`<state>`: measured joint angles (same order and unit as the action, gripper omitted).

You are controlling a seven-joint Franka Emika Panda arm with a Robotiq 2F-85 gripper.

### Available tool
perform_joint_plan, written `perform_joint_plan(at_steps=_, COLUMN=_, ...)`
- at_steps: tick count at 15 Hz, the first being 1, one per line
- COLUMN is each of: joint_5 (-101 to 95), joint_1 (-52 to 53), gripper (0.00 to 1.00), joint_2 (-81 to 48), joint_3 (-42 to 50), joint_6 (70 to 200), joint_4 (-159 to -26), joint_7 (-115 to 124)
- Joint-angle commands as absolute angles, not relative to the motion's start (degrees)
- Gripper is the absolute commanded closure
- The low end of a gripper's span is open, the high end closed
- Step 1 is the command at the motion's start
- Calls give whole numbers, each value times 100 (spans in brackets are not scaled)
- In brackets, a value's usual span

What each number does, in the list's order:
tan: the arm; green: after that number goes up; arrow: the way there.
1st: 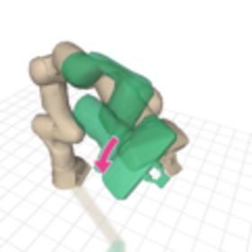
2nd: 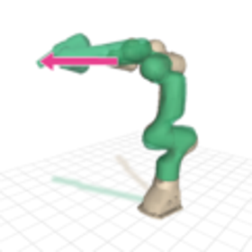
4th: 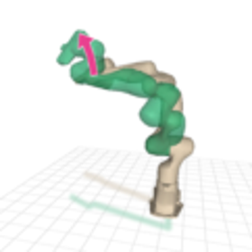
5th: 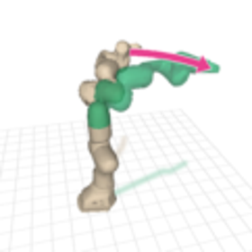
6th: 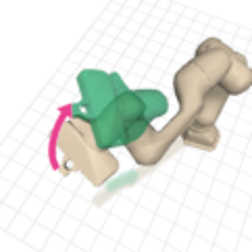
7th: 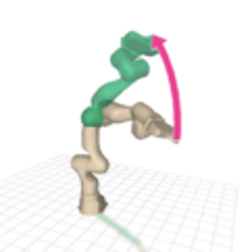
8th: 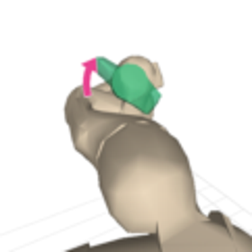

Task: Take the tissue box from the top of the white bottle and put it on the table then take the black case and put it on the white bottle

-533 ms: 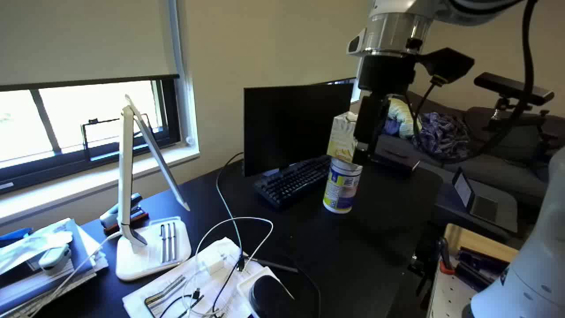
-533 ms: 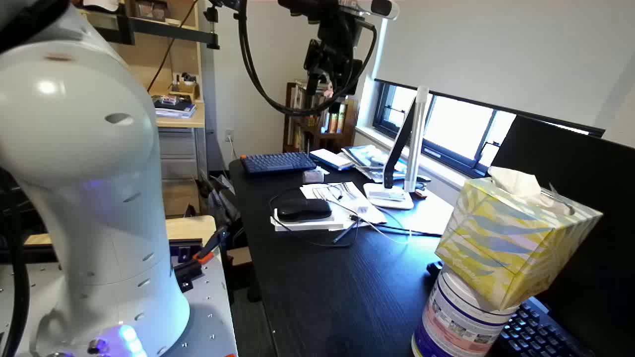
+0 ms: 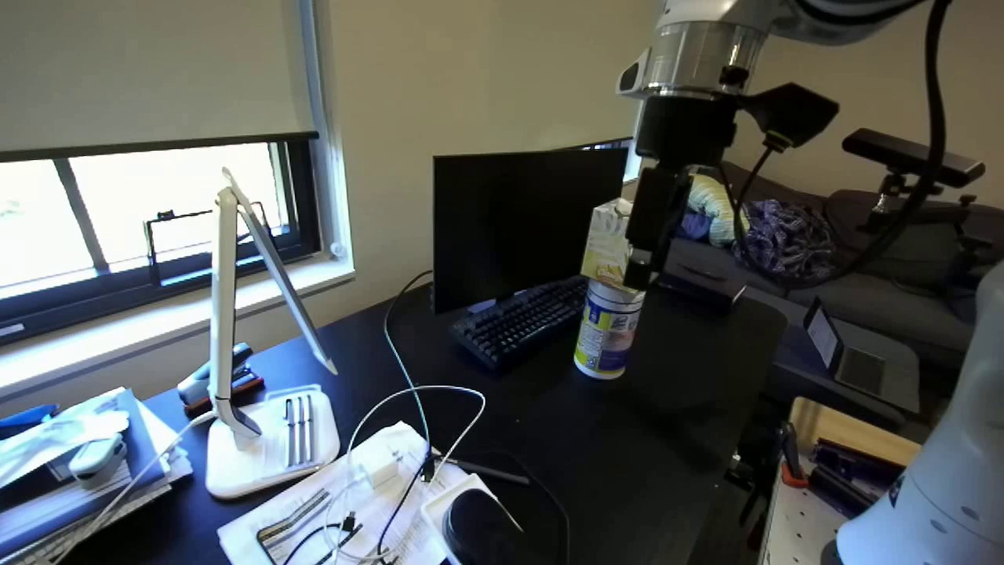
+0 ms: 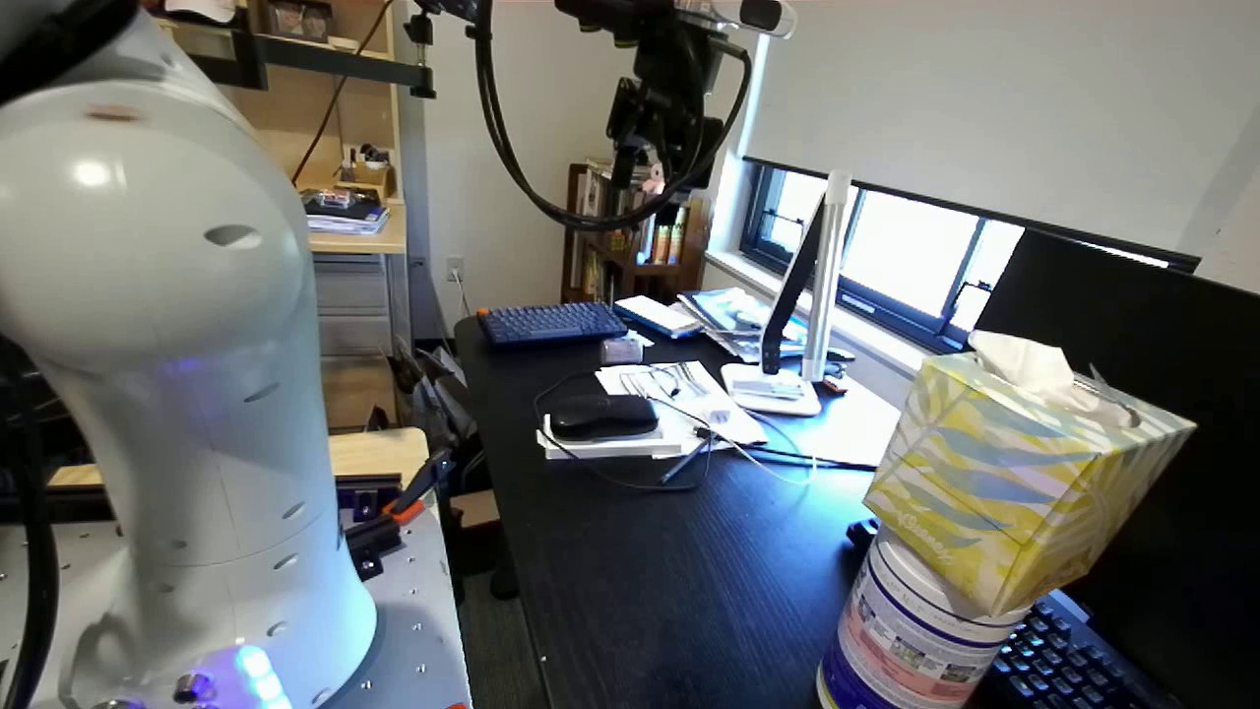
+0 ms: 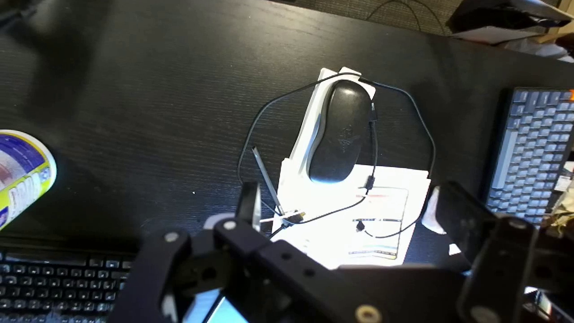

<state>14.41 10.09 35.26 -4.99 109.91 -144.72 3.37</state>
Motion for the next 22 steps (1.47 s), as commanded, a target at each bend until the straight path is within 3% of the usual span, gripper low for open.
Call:
perform_joint_plan(at_steps=1, joint_5=1376, joint_1=645, gripper=0, joint_2=3292, joint_3=-386, joint_6=11252, joint_4=-14279, joint_7=412)
perform_joint_plan(at_steps=15, joint_5=1581, joint_1=-84, gripper=0, joint_2=1646, joint_3=511, joint_6=13352, joint_4=-13132, joint_7=368)
perform_joint_plan(at_steps=22, joint_5=1431, joint_1=-487, gripper=0, joint_2=1425, joint_3=882, joint_6=13063, joint_4=-12847, joint_7=348)
